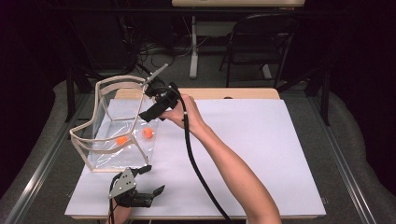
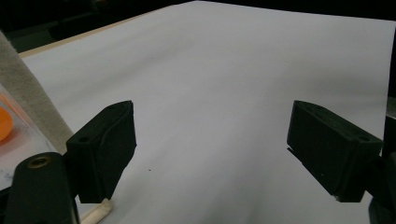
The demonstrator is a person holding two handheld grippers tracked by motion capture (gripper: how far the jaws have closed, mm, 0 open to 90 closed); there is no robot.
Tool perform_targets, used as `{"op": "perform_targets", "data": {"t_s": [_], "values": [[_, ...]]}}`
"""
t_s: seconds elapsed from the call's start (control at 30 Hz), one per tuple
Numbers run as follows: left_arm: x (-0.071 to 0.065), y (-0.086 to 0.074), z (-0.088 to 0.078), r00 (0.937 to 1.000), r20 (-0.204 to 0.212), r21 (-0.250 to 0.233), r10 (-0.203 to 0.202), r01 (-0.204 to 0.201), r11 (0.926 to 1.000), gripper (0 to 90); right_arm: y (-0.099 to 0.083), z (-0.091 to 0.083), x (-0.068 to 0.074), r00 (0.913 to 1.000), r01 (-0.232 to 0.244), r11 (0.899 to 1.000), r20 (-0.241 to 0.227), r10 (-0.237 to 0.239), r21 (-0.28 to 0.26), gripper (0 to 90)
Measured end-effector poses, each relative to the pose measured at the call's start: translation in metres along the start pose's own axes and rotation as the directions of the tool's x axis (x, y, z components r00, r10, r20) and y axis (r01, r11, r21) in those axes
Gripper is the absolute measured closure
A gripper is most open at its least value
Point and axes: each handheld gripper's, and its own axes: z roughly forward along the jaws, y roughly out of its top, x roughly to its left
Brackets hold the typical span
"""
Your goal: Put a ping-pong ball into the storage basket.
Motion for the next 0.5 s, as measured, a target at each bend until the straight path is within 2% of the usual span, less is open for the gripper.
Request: {"op": "perform_targets", "data": {"t_s": [0.5], "values": [[0.000, -0.001, -0.001, 1.0000, 0.008, 0.000, 0.002, -0.002, 1.0000, 15.7, -0.049, -0.041, -0.004, 0.9993, 0.000, 0.999, 0.038, 0.001, -0.034, 0.0]]}}
